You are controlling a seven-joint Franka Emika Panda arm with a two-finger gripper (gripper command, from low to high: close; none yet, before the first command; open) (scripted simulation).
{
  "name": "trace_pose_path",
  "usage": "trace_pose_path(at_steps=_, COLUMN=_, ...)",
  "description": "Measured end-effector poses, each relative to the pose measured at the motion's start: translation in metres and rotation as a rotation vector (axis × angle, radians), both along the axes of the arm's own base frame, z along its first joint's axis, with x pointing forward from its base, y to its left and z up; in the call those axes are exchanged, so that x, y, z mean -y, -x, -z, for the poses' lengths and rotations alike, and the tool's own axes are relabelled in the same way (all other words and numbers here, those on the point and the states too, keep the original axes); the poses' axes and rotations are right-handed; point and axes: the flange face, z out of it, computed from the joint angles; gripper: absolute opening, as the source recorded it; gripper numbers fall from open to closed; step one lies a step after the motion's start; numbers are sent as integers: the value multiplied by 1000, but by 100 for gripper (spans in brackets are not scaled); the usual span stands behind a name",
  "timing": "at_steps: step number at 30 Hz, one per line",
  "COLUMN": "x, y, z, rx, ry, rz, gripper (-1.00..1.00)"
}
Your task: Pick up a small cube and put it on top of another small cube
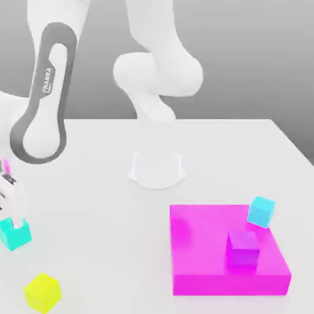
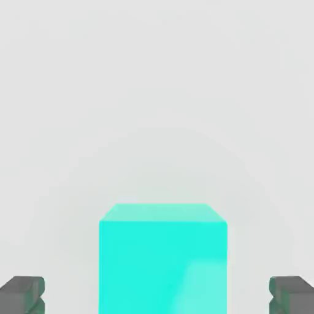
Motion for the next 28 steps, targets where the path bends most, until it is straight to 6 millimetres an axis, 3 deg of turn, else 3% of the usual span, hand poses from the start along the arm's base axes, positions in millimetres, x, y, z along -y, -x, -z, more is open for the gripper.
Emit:
trace_pose_path(at_steps=1, x=-1, y=1, z=9, rx=-1, ry=-1, rz=1, gripper=-100)
trace_pose_path(at_steps=8, x=-1, y=1, z=9, rx=-1, ry=-2, rz=2, gripper=-100)
trace_pose_path(at_steps=13, x=0, y=1, z=-42, rx=0, ry=-3, rz=1, gripper=-100)
trace_pose_path(at_steps=14, x=-5, y=-9, z=-50, rx=1, ry=-5, rz=-12, gripper=-100)
trace_pose_path(at_steps=16, x=-29, y=-56, z=-64, rx=2, ry=-10, rz=-74, gripper=-100)
trace_pose_path(at_steps=20, x=-104, y=-151, z=-92, rx=1, ry=-8, rz=-210, gripper=-100)
trace_pose_path(at_steps=22, x=-120, y=-167, z=-79, rx=0, ry=-5, rz=-235, gripper=-100)
trace_pose_path(at_steps=24, x=-124, y=-171, z=-53, rx=0, ry=-4, rz=-241, gripper=-100)
trace_pose_path(at_steps=25, x=-125, y=-171, z=-42, rx=0, ry=-4, rz=-241, gripper=100)
trace_pose_path(at_steps=28, x=-125, y=-171, z=-42, rx=0, ry=-4, rz=-241, gripper=100)
